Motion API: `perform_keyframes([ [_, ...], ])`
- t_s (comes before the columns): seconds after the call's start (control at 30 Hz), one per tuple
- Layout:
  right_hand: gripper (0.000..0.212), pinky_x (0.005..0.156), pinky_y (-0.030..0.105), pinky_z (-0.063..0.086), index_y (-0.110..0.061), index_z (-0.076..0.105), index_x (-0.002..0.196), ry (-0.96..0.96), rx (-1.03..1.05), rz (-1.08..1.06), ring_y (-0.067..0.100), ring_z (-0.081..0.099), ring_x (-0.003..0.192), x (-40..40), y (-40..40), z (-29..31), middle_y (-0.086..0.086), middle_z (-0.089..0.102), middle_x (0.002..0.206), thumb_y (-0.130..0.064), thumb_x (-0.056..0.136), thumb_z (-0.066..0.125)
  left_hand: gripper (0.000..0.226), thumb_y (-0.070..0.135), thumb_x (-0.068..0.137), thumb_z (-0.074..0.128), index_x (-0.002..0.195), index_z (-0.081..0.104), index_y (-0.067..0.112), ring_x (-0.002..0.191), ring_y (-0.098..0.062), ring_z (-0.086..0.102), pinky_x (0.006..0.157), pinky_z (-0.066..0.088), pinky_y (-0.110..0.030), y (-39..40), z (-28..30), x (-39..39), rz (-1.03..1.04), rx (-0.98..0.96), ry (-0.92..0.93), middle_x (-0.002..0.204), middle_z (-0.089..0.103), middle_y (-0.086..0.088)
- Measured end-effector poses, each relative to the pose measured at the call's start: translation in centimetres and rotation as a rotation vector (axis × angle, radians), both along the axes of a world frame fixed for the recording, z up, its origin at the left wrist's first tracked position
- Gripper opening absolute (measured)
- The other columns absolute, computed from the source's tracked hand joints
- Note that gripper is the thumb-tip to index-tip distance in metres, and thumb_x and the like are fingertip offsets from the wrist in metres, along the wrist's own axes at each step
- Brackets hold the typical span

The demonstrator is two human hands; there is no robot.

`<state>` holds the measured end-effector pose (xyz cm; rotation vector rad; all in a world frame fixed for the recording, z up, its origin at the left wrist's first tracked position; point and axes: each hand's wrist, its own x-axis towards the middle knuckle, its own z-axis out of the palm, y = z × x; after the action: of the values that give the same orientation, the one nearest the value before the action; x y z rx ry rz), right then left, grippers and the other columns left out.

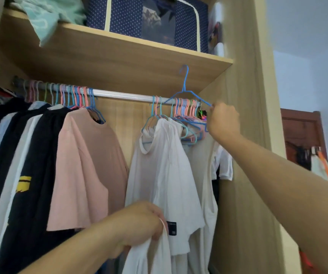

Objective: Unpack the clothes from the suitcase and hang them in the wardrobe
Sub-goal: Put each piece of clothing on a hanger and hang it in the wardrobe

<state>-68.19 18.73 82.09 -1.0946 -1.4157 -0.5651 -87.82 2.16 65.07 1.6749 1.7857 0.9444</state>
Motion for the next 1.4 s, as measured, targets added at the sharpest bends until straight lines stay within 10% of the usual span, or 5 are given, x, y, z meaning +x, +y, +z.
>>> perform_keyframes([
  [0.13, 0.024, 0.068, 0.041, 0.043, -0.010, 0.063, 0.105, 0.190, 0.037, 0.120, 0.046, 0.062, 0.089, 4.5, -2.1, -5.0, 0.024, 0.067, 0.092, -0.023, 0.100, 0.044, 0.028, -0.002, 0.074, 0.061, 0.088, 0.082, 0.007, 0.104, -0.034, 0.068, 0.091, 0.059, -0.036, 0.9, -2.2, 3.3, -0.112, -0.144, -0.257, 0.110, 0.072, -0.018],
  [0.47, 0.013, 0.046, 0.037, 0.055, -0.006, 0.050, 0.102, 0.697, -0.287, 0.672, 0.030, 0.069, 0.060, 22.0, -20.0, -27.1, 0.016, 0.068, 0.085, -0.013, 0.107, 0.042, 0.024, 0.033, 0.082, 0.080, 0.100, 0.077, 0.016, 0.096, -0.034, 0.073, 0.087, 0.058, -0.048, 0.6, -9.4, 14.8, -0.358, -0.079, -0.058, 0.102, 0.075, -0.016],
  [0.8, 0.036, 0.047, 0.022, 0.052, -0.022, 0.070, 0.105, 0.774, -0.727, 0.232, 0.011, 0.070, 0.062, 43.5, -45.1, -53.9, 0.017, 0.072, 0.081, -0.054, 0.090, 0.061, 0.046, 0.039, 0.103, 0.052, 0.069, 0.060, 0.010, 0.090, -0.032, 0.063, 0.069, 0.037, -0.032, -1.3, -27.6, 32.2, -0.151, 0.064, 0.357, 0.082, 0.062, -0.013],
  [1.03, 0.032, 0.047, 0.006, 0.041, -0.024, 0.068, 0.102, 0.481, -0.778, -0.049, -0.006, 0.057, 0.047, 51.6, -54.4, -55.2, -0.027, 0.065, 0.063, 0.005, 0.096, 0.054, 0.039, 0.049, 0.095, 0.054, 0.090, 0.075, 0.016, 0.097, -0.039, 0.066, 0.074, 0.046, -0.037, -2.9, -33.0, 40.8, -0.098, 0.014, 0.453, 0.100, 0.073, -0.017],
  [1.4, 0.027, 0.066, 0.019, 0.053, -0.040, 0.064, 0.108, 0.373, -0.743, 0.025, -0.002, 0.068, 0.079, 52.0, -51.2, -57.2, -0.024, 0.069, 0.084, -0.051, 0.101, 0.040, 0.030, 0.039, 0.100, 0.046, 0.101, 0.075, 0.029, 0.100, -0.042, 0.063, 0.084, 0.051, -0.043, -13.1, -28.1, 52.1, -0.386, 0.370, 0.692, 0.100, 0.070, -0.013],
])
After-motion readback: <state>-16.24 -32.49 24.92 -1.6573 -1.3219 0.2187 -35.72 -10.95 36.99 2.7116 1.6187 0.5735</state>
